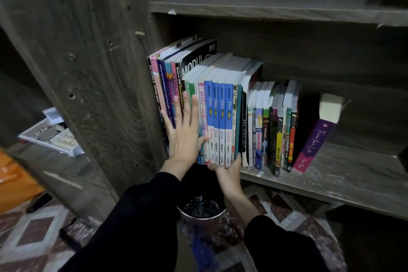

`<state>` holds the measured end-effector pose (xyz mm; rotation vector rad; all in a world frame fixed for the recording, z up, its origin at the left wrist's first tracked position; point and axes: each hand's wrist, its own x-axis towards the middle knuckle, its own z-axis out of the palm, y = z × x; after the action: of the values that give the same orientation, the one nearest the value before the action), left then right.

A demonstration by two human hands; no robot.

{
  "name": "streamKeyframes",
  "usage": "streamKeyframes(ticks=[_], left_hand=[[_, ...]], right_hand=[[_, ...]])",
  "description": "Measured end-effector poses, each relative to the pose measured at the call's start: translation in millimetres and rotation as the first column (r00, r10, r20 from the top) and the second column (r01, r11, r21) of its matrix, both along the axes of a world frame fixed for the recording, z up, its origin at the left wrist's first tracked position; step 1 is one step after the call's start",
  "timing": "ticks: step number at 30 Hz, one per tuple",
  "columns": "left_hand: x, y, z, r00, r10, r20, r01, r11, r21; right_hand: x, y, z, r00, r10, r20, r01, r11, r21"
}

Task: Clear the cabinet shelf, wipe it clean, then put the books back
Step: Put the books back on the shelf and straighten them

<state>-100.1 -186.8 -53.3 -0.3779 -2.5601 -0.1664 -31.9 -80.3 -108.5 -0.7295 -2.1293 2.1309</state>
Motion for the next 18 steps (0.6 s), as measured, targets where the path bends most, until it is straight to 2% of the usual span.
streamKeyframes(ticks=[5,7,9,10,11,12,13,14,16,18], left_hand=[[3,1,0,0.995,0.043,-0.085,-0.045,0.999,-0.021],[7,-1,0,0.994,-0.003,-0.106,0.004,1.000,0.015],[8,-6,5,0.986,-0.062,-0.154,0.087,0.983,0.162],[9,-10,9,0.980,-0.056,-0.190,0.106,0.958,0.265],[9,-14,17,0.976,-0.031,-0.217,0.110,0.926,0.361],[9,-17,26,0.975,-0.014,-0.222,0.111,0.895,0.432],[9,-20,36,0.977,-0.020,-0.213,0.120,0.875,0.469],[9,-21,46,0.981,-0.043,-0.191,0.132,0.869,0.476],[8,-24,61,0.985,-0.088,-0.150,0.147,0.883,0.446],[6,-26,72,0.985,-0.106,-0.140,0.156,0.894,0.419]], right_hand=[[-8,-4,8,0.998,0.024,0.052,-0.021,0.998,-0.063],[-5,-3,12,0.999,0.022,0.041,-0.018,0.995,-0.095],[1,-3,25,0.995,-0.091,-0.027,0.092,0.996,0.021],[2,-5,34,0.978,-0.166,-0.128,0.182,0.975,0.131],[3,-8,47,0.942,-0.196,-0.274,0.265,0.933,0.245],[5,-13,63,0.883,-0.157,-0.442,0.338,0.867,0.366],[5,-18,78,0.806,-0.063,-0.588,0.410,0.777,0.479],[0,-23,89,0.743,0.061,-0.666,0.464,0.672,0.578],[-16,-26,109,0.704,0.277,-0.654,0.496,0.466,0.732],[-31,-22,127,0.734,0.441,-0.517,0.431,0.287,0.856]])
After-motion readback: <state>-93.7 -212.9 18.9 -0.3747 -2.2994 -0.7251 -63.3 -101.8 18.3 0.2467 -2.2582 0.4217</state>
